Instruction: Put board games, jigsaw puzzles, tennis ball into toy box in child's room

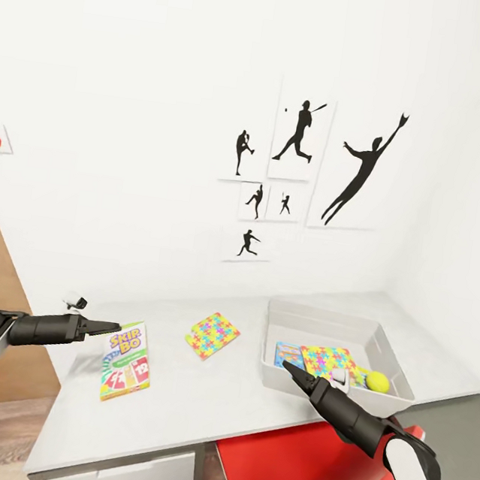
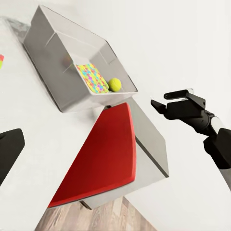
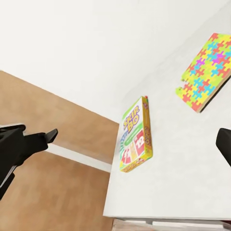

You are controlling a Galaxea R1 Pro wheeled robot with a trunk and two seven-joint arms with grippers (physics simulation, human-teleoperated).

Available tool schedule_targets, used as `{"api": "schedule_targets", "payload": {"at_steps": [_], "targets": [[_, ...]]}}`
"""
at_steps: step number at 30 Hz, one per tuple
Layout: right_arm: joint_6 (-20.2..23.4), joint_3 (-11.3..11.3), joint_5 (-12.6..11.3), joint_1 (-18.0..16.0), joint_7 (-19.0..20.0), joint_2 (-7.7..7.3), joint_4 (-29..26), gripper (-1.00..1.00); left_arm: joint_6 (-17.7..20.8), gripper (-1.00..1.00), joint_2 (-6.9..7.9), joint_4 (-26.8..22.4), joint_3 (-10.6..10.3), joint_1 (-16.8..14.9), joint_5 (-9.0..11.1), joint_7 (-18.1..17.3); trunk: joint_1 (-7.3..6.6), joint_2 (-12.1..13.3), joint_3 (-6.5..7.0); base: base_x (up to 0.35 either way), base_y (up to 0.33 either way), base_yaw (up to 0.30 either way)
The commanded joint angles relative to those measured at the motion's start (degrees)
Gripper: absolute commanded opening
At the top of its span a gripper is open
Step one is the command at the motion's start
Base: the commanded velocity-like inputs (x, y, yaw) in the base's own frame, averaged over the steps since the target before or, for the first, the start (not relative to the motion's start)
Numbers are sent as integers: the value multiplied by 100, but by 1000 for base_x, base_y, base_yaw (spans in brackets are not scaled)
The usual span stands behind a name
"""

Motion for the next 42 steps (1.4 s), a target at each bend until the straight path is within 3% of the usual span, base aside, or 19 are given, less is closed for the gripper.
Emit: {"api": "schedule_targets", "payload": {"at_steps": [1, 27, 42], "targets": [[33, -7, -1, -6, 15, 1, -1, 100, 61, 100, 2, -1, -2, -5, 1, -20, 4, -13, -13, -10, 15, 0], [27, 8, -1, -6, 6, 4, -18, 100, 61, 100, 2, -1, -2, -5, 1, -20, 4, -13, 4, -10, 7, 0], [27, 11, -1, -6, 6, 9, -28, 100, 61, 100, 2, -1, -2, -5, 1, -29, 4, -13, 130, -145, 192, 57]]}}
